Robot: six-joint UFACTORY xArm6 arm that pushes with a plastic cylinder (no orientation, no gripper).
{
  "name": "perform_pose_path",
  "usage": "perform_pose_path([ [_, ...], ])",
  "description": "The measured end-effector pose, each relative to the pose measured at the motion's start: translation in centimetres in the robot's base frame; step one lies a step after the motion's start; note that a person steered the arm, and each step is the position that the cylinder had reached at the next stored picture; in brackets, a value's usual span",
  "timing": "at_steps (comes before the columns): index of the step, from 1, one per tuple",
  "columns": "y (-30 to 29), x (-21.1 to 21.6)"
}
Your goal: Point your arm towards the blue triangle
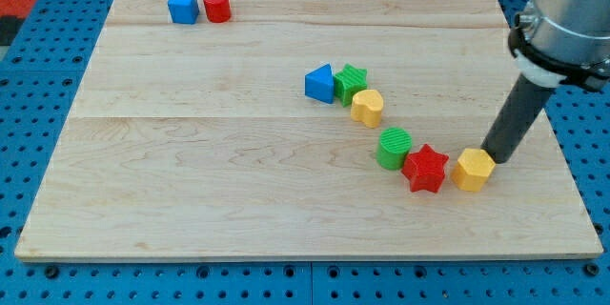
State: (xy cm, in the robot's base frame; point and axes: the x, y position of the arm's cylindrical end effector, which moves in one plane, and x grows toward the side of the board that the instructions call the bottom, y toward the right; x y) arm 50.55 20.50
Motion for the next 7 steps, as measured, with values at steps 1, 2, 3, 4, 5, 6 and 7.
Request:
perform_pose_path([
  [1, -0.2, 1.1],
  [2, -0.4, 1.3],
  [3, -0.4, 0.3],
  [4, 0.6, -3.0],
  [5, -1.4, -7.8],
  [6, -3.6, -14.0],
  [7, -8.2, -18.0],
])
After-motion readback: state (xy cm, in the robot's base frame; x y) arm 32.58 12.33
